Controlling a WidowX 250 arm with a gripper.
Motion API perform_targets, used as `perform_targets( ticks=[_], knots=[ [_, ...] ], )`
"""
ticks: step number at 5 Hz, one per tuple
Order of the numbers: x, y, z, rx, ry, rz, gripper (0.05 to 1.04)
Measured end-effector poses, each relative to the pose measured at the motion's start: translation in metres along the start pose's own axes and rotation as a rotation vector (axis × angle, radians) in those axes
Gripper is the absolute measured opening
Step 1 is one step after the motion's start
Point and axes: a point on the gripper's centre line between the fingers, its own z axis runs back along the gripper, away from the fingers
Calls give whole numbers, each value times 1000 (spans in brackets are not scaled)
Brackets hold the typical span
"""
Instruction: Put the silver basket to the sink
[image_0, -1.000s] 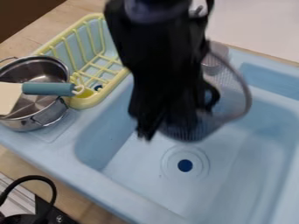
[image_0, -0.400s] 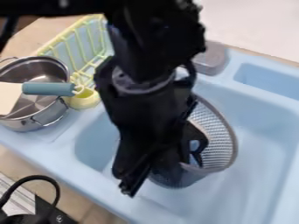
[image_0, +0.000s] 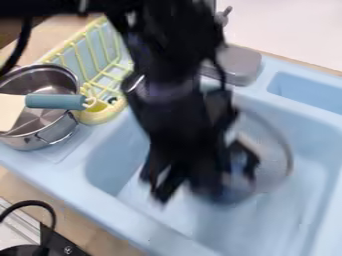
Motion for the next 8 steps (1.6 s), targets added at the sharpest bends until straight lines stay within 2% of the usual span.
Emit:
perform_targets(
  ticks=[1, 2, 3, 4, 5, 6, 7, 8],
  knots=[
    [-2, 3, -10, -48, -13, 44, 58],
    [7, -1, -10, -69, -62, 90, 58],
    [7, -1, -14, -52, -74, 101, 58],
    [11, 9, -14, -82, -120, 122, 82],
    [24, 23, -21, -71, -169, 186, 239],
    [32, 26, -21, -71, -209, 225, 496],
    [39, 23, -13, -65, -227, 249, 795],
    [37, 20, 0, -75, -226, 253, 997]
  ],
)
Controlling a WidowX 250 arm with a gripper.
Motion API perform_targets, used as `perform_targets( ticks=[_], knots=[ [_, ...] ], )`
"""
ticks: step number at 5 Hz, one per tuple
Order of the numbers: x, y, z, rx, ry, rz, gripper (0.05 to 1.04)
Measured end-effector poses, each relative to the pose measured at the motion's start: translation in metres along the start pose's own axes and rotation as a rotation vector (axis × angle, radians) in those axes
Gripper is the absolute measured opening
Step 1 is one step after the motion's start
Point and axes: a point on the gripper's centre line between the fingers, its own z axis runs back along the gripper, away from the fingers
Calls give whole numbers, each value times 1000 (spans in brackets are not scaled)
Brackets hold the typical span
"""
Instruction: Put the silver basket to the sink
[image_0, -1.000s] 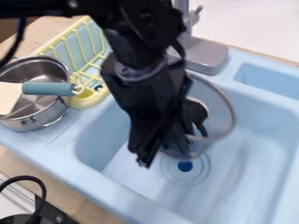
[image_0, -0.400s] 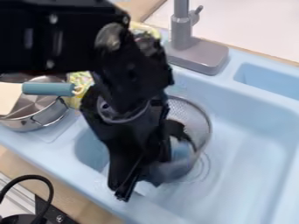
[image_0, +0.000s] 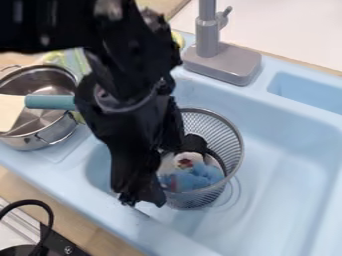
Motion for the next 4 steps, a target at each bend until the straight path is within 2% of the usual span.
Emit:
perform_targets(
  ticks=[1, 2, 3, 4],
  knots=[
    [-4, -16, 18, 32, -52, 4, 999],
    [-8, -16, 25, 79, -73, 7, 1000],
    [-18, -22, 20, 114, -90, -31, 999],
    [-34, -18, 9, 110, -39, -99, 1000]
  ],
)
